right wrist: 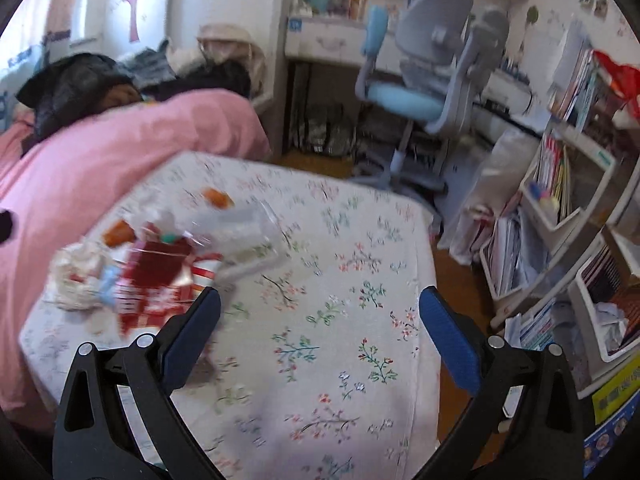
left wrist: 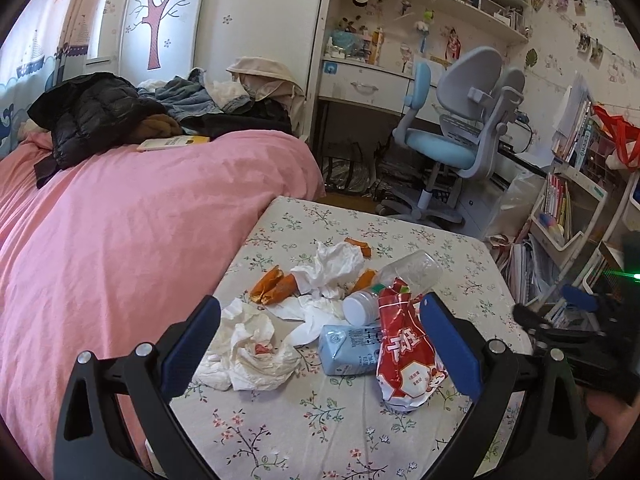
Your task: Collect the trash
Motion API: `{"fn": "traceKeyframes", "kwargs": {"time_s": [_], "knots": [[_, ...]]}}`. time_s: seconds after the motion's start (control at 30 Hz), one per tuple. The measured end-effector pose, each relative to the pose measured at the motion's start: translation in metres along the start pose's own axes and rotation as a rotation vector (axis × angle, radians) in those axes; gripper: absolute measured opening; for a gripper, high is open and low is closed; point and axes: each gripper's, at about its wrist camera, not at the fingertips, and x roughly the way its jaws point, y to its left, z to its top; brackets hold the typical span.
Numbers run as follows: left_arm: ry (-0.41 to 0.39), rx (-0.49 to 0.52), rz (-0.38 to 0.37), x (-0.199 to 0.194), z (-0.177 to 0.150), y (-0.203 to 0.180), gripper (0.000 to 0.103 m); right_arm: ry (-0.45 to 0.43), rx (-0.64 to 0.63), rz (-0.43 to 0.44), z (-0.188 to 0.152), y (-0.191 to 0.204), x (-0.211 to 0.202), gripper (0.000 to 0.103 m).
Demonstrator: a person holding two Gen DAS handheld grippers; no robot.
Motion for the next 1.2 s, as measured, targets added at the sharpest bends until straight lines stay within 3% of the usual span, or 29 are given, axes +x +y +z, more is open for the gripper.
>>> {"fn": "traceKeyframes", "kwargs": {"time_s": [0.23, 1.2], "knots": [[-0.003, -0.011, 0.003, 0.003, -0.007, 0.007, 0.095, -0.033, -0.083, 0.030, 0.009, 0.026, -0.021, 0.096], [0.012, -0.021, 0.034, 0.004, -0.013, 0.009, 0.095, -0.033, -0.141, 0.074, 0.004, 0.032, -0.028, 0.096]]}}
